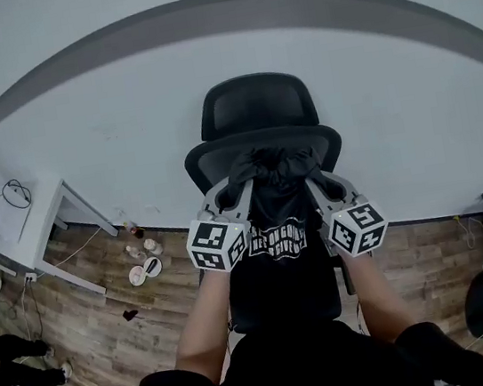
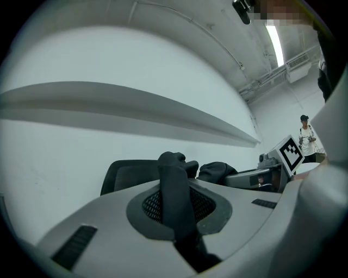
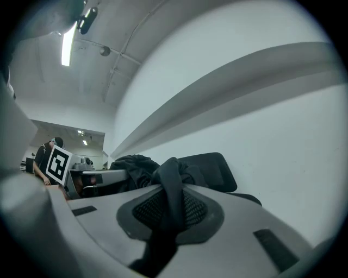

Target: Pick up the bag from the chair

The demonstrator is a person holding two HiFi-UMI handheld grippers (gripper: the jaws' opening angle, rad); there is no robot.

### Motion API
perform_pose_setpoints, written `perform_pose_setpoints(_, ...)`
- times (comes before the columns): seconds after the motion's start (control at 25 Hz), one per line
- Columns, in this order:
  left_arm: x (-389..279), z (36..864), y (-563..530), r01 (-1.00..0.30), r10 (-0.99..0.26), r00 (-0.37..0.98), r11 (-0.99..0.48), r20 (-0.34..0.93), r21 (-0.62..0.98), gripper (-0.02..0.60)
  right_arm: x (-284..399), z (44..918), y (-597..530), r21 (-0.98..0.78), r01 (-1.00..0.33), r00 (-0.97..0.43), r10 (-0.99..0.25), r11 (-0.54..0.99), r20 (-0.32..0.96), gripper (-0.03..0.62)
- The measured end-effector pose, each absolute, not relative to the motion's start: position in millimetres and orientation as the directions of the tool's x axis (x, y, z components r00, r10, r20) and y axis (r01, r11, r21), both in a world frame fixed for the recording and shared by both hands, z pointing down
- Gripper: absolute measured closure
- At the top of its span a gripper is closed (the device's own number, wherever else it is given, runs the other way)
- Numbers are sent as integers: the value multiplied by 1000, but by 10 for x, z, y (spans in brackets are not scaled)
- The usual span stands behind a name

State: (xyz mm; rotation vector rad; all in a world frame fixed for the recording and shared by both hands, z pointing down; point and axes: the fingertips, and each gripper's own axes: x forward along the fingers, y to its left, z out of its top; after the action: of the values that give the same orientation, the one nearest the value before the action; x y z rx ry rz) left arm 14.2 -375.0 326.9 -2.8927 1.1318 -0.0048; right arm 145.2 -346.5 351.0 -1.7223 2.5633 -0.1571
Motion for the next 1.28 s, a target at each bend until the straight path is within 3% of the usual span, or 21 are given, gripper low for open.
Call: perform_pose_setpoints(1.28, 161, 3228, -3684, -678, -680, 732, -733, -45, 43, 526, 1491, 3454, -3422, -61, -935, -350, -937, 349, -5, 536)
